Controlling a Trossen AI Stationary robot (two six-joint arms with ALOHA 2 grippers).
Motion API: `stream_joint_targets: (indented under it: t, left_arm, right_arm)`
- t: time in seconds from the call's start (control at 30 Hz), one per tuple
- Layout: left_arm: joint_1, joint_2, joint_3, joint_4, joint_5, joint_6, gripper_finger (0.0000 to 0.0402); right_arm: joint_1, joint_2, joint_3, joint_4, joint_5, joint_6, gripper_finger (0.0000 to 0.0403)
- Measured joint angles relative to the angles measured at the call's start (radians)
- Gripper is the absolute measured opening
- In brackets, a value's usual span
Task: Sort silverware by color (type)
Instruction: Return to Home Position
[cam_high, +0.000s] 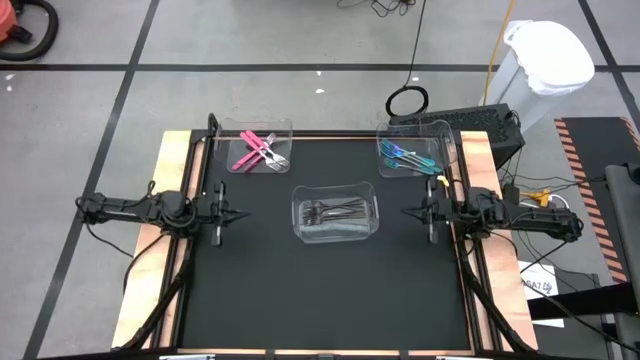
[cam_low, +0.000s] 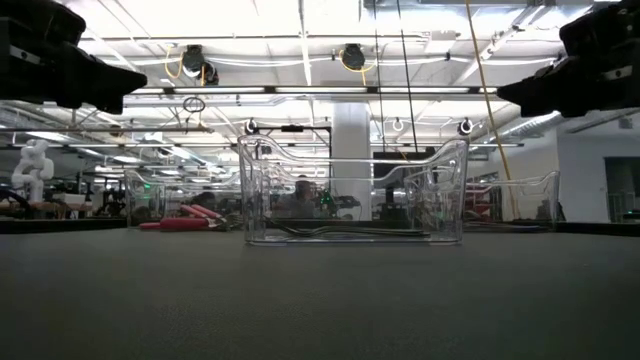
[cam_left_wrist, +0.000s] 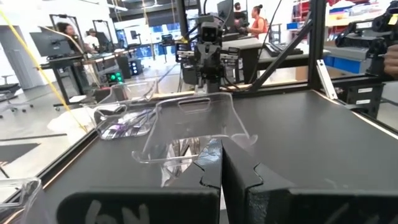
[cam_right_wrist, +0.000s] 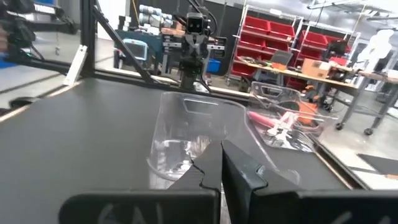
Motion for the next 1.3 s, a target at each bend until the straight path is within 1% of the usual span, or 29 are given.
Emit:
stream_joint_targets:
  t: [0.13,0.3,0.77,1.2,1.3]
  left_arm:
    - [0.000,0.000,0.001,-0.003,-0.005,-0.001,0.0000]
    - [0.000,0.000,0.001,-0.001,-0.008,-0.002,0.0000]
    - [0.000,0.000,0.001,-0.005,-0.008,-0.028,0.0000]
    - [0.000,0.000,0.003,-0.017,0.003,-0.080,0.0000]
    - [0.000,0.000,0.003,-0.018,0.003,-0.080,0.0000]
  right_arm:
    - [0.001,0.000,-0.011,0.029,-0.055,0.024,0.0000]
    - [0.002,0.020,-0.045,0.117,-0.106,0.057,0.0000]
    - [0.002,0.099,-0.046,0.128,-0.102,0.093,0.0000]
    - [0.002,0.093,-0.046,0.131,-0.099,0.111,0.0000]
    - [0.033,0.097,-0.046,0.137,-0.134,0.151,0.0000]
